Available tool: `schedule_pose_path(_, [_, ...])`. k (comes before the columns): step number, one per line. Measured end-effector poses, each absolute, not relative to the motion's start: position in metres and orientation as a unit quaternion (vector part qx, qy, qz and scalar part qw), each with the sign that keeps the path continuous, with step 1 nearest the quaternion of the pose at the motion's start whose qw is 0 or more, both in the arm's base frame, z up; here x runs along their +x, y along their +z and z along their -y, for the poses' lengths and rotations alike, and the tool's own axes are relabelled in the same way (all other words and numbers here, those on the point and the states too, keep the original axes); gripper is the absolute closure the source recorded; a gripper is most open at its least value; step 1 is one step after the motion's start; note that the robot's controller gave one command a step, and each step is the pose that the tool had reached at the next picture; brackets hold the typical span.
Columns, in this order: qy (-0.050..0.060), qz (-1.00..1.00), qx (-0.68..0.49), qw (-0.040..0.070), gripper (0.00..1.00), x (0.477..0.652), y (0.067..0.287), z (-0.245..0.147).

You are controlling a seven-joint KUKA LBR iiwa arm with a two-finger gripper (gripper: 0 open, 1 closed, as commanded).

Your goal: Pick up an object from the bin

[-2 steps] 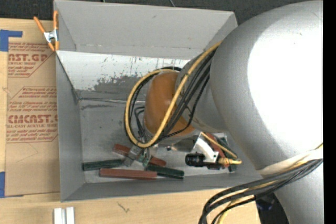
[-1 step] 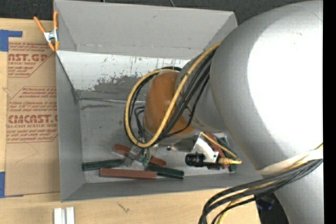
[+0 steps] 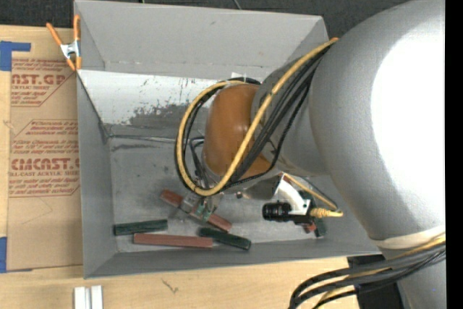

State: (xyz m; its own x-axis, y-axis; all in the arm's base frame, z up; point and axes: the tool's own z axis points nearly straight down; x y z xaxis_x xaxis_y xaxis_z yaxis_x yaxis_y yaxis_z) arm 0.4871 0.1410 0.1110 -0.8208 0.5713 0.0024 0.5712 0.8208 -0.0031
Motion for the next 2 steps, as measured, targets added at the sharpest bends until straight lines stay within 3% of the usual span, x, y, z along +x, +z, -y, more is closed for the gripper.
schedule_pose_path(1, [0.0, 0.955, -0.296, 0.0, 1.0, 0.487, 0.137, -0.136])
schedule_pose_path(2, [0.0, 0.954, -0.301, -0.001, 1.0, 0.51, 0.248, -0.145])
